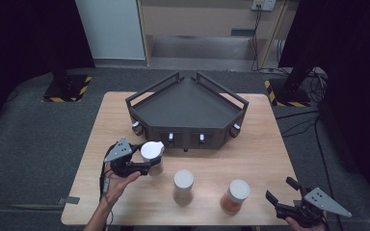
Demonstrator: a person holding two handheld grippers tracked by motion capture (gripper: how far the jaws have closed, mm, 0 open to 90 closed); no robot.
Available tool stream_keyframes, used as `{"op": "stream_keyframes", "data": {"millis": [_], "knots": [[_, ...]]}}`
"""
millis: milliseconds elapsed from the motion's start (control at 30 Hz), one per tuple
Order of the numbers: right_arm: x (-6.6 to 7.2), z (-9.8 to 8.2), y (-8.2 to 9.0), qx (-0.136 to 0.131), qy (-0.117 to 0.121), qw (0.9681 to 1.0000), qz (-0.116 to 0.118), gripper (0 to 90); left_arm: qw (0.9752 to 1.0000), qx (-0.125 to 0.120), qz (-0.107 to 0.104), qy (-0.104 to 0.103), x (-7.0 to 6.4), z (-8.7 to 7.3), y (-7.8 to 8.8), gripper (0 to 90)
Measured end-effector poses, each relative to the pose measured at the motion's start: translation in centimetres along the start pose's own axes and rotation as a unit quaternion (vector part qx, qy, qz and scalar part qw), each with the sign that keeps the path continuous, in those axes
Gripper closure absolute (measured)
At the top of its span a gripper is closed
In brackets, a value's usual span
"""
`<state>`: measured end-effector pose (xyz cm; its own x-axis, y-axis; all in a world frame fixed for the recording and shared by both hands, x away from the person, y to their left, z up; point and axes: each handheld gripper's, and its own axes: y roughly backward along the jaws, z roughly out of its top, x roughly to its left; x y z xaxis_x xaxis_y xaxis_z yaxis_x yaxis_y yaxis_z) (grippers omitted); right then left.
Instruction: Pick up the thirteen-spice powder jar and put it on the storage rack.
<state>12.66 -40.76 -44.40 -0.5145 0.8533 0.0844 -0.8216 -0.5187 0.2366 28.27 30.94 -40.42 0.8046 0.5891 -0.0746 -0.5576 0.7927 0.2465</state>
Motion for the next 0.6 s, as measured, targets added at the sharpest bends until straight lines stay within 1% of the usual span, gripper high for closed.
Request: {"op": "stream_keyframes", "data": {"millis": [67,133,233,367,400,433,600], "knots": [[0.0,0.0,0.0,0.000,0.000,1.0000,0.000,6.4,0.9999,-0.002,-0.011,0.004,0.5,0.7,0.1,29.4],[0.0,0.0,0.0,0.000,0.000,1.0000,0.000,6.3,0.9999,-0.004,-0.013,0.006,0.7,1.3,0.2,29.4],[0.0,0.0,0.0,0.000,-0.001,1.0000,0.001,6.4,1.0000,-0.003,-0.008,0.001,0.8,2.3,0.3,29.5],[0.0,0.0,0.0,0.001,-0.001,1.0000,0.001,6.4,1.0000,-0.006,-0.004,0.003,1.1,3.6,0.3,29.5],[0.0,0.0,0.0,0.001,-0.001,1.0000,0.001,6.3,1.0000,-0.006,-0.004,0.003,1.1,3.6,0.3,29.6],[-0.1,0.0,0.0,0.000,-0.001,1.0000,0.001,6.4,1.0000,-0.007,0.000,0.001,1.1,4.1,0.4,29.5],[-0.1,0.0,0.0,0.000,-0.001,1.0000,0.002,6.3,0.9999,-0.013,0.010,0.001,1.4,6.0,0.3,29.7]]}}
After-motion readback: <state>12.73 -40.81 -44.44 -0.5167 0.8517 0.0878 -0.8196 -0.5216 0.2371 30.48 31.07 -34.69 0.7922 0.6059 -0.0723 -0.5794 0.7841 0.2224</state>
